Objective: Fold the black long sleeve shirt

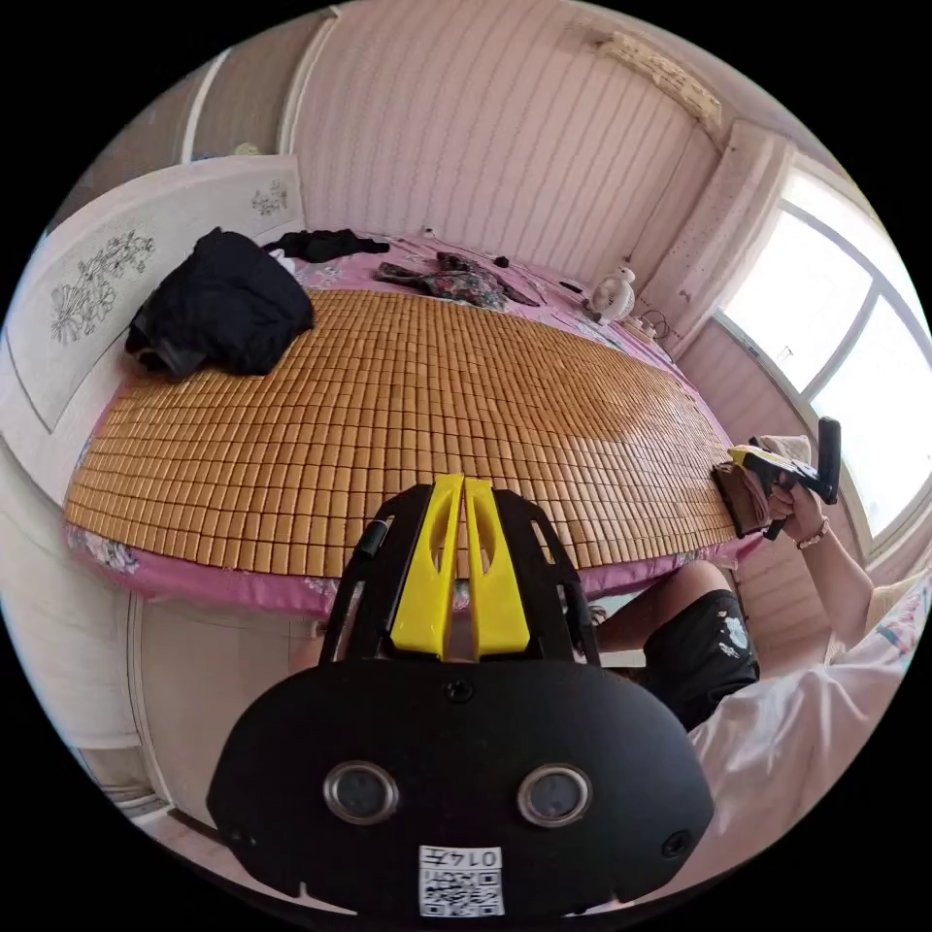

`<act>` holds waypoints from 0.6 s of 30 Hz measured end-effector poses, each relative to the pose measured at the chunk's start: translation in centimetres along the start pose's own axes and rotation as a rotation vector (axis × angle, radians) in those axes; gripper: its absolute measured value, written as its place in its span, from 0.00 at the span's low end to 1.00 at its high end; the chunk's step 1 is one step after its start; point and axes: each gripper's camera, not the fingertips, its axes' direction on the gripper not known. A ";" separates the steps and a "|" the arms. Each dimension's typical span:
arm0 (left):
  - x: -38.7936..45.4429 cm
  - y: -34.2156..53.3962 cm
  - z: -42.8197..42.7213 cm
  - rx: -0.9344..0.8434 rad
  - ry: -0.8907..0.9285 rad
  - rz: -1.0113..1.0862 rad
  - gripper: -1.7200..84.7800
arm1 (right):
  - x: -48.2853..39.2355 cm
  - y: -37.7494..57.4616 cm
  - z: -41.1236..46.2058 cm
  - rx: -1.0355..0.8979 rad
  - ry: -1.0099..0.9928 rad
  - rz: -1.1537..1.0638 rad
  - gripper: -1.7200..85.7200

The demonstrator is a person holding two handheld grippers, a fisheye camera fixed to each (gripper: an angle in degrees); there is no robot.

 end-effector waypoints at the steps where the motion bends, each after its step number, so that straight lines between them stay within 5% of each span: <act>1: -1.5 0.1 -0.4 0.015 -0.013 -0.021 0.04 | -1.4 -3.3 2.9 -0.037 -0.039 -0.055 0.04; 9: -20.2 -5.1 -0.6 0.164 -0.083 -0.215 0.08 | -8.7 -21.7 22.0 -0.144 -0.029 -0.377 0.10; 18: -35.3 -18.5 5.6 0.117 -0.007 -0.327 0.13 | -11.0 -37.7 42.0 -0.217 -0.042 -0.356 0.11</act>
